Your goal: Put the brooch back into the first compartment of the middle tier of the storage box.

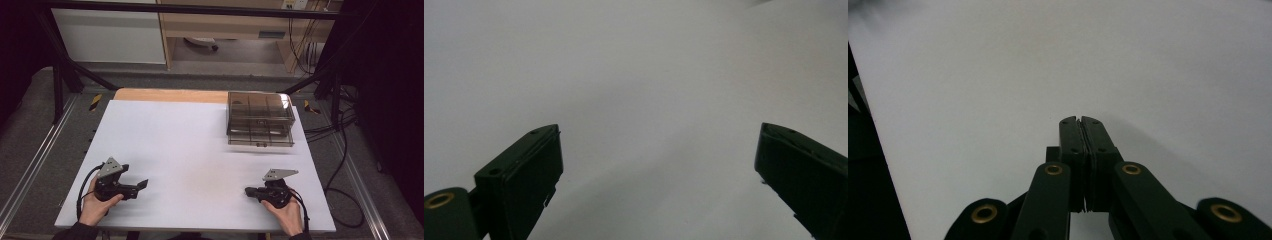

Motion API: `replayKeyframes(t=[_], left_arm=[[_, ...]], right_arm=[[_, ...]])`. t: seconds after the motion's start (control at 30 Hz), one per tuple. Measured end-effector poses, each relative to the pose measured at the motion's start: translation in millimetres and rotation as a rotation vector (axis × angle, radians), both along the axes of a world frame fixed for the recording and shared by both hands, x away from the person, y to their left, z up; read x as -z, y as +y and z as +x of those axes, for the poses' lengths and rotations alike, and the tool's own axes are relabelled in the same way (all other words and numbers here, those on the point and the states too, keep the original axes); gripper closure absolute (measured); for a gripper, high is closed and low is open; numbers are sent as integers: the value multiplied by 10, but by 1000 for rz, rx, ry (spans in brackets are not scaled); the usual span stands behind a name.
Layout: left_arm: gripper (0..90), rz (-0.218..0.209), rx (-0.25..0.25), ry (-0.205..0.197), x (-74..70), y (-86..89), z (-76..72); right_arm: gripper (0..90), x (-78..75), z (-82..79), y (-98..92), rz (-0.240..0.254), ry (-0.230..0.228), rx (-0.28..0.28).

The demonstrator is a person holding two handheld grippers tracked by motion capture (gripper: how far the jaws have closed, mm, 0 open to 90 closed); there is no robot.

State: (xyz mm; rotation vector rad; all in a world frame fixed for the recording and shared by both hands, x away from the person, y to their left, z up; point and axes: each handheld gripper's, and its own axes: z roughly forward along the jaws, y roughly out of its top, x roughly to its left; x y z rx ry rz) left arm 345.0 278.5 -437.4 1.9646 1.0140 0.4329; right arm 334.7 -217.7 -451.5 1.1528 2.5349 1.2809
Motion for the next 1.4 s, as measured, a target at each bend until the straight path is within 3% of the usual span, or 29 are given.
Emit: replayKeyframes(t=[1.4], left_arm=[[50, 3, 1, 2, 4, -2, 2]], right_arm=[[888, -221, 63, -52, 33, -76, 50]])
